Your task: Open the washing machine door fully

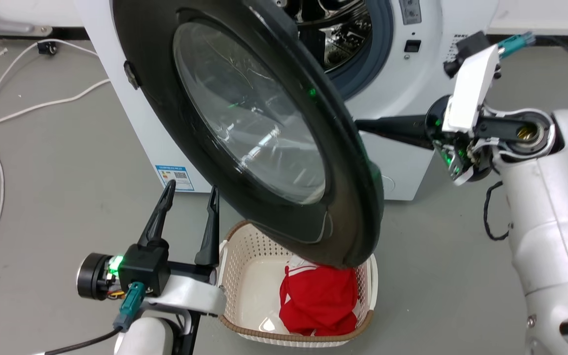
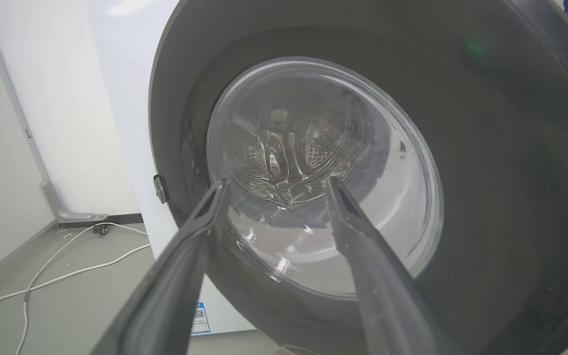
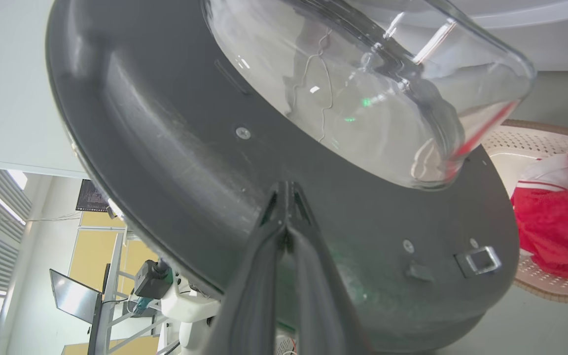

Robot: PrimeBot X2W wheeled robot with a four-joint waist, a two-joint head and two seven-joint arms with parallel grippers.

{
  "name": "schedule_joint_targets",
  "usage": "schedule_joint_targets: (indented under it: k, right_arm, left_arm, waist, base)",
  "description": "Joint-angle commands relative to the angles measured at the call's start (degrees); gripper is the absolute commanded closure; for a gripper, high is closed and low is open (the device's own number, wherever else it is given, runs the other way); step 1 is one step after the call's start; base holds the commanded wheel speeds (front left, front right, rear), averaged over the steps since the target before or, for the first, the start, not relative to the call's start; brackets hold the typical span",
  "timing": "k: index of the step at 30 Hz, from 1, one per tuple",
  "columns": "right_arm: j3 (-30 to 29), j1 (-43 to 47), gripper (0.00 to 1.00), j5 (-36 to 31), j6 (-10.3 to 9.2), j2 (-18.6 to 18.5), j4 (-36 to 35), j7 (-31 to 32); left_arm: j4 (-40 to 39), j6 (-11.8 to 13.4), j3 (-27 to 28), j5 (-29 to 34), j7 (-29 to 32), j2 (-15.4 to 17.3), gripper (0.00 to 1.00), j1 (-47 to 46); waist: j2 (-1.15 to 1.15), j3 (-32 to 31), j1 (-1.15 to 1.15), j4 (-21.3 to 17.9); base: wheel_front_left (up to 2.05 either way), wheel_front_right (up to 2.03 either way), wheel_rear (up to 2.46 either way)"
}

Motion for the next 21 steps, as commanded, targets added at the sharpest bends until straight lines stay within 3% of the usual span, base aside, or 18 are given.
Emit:
schedule_joint_targets:
  k: [1, 12, 21]
  right_arm:
    - [1.28, 2.29, 1.0, 1.24, 0.0, 0.62, -1.0, 0.54]
    - [10.82, 9.12, 1.0, 10.58, 0.0, 0.6, -5.86, -1.15]
    - [13.98, 11.6, 1.0, 14.86, 0.0, 0.61, -8.14, -4.87]
  left_arm:
    - [0.27, -0.16, 0.15, -0.03, -0.15, 0.07, 0.0, 1.03]
    - [0.25, -0.12, 0.84, -0.03, -0.15, 0.02, 0.0, 2.81]
    - [0.26, 0.35, 1.05, -0.07, -0.15, -0.03, 0.0, 3.36]
  waist:
    - [0.0, -0.95, 0.01, 0.15]
    - [0.0, -2.77, 0.01, 0.5]
    - [0.0, -3.07, 0.01, 0.16]
  base:
    - [0.0, 0.0, 0.0]
    - [0.0, 0.0, 0.0]
    - [0.0, 0.0, 0.0]
